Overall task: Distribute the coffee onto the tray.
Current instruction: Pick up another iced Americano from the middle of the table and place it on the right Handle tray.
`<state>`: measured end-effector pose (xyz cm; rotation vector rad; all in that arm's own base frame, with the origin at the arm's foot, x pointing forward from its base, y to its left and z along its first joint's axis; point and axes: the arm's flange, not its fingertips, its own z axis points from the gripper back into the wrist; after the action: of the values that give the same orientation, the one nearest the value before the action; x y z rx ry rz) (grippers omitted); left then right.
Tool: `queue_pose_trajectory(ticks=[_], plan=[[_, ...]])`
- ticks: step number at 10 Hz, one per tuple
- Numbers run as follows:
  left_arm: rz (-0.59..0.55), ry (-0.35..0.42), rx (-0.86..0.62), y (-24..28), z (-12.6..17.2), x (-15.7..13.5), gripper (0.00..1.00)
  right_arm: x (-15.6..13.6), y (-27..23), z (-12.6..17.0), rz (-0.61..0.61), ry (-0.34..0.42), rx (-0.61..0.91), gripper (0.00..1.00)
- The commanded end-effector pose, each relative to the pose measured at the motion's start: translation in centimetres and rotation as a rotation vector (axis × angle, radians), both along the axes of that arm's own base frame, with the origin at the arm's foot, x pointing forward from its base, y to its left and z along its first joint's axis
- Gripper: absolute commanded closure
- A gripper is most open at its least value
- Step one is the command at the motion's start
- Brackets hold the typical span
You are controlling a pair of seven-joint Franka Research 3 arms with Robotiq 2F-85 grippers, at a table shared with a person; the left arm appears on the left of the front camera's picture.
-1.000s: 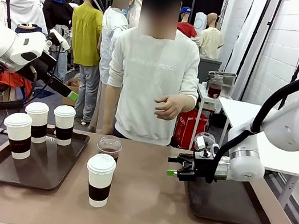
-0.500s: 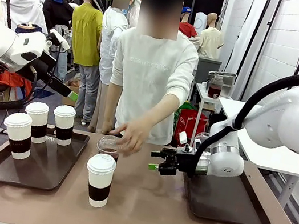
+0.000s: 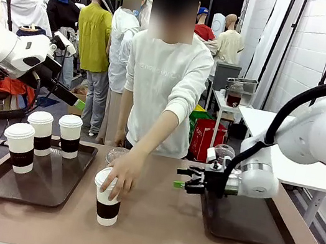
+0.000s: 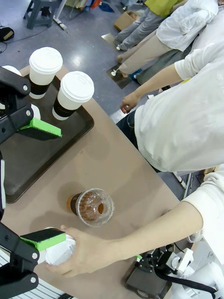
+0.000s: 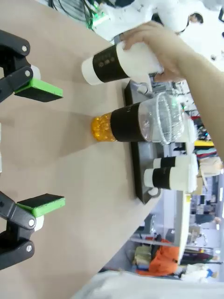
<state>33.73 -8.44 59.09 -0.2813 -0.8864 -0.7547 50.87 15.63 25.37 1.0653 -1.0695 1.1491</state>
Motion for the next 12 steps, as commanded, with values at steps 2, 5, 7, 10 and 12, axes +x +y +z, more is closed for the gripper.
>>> queue_pose_trajectory(ticks=[2, 5, 7, 10, 12], plan=[[-0.004, -0.001, -0.003, 0.1, 0.0, 0.1, 0.00, -2.7, -4.0, 0.9, -0.020, -0.019, 0.000, 0.00], [-0.004, -0.001, -0.003, 0.1, 0.0, 0.1, 0.00, -3.3, -6.1, 0.9, -0.039, -0.012, 0.011, 0.00], [-0.004, -0.001, -0.003, 0.1, 0.0, 0.1, 0.00, -3.3, -6.4, 0.8, -0.035, 0.002, 0.013, 0.00], [-0.004, -0.001, -0.003, 0.1, 0.0, 0.1, 0.00, -2.8, -6.3, 0.9, -0.054, 0.003, 0.000, 0.00], [-0.004, -0.001, -0.003, 0.1, 0.0, 0.1, 0.00, -2.8, -6.3, 0.9, -0.054, 0.003, 0.000, 0.00]])
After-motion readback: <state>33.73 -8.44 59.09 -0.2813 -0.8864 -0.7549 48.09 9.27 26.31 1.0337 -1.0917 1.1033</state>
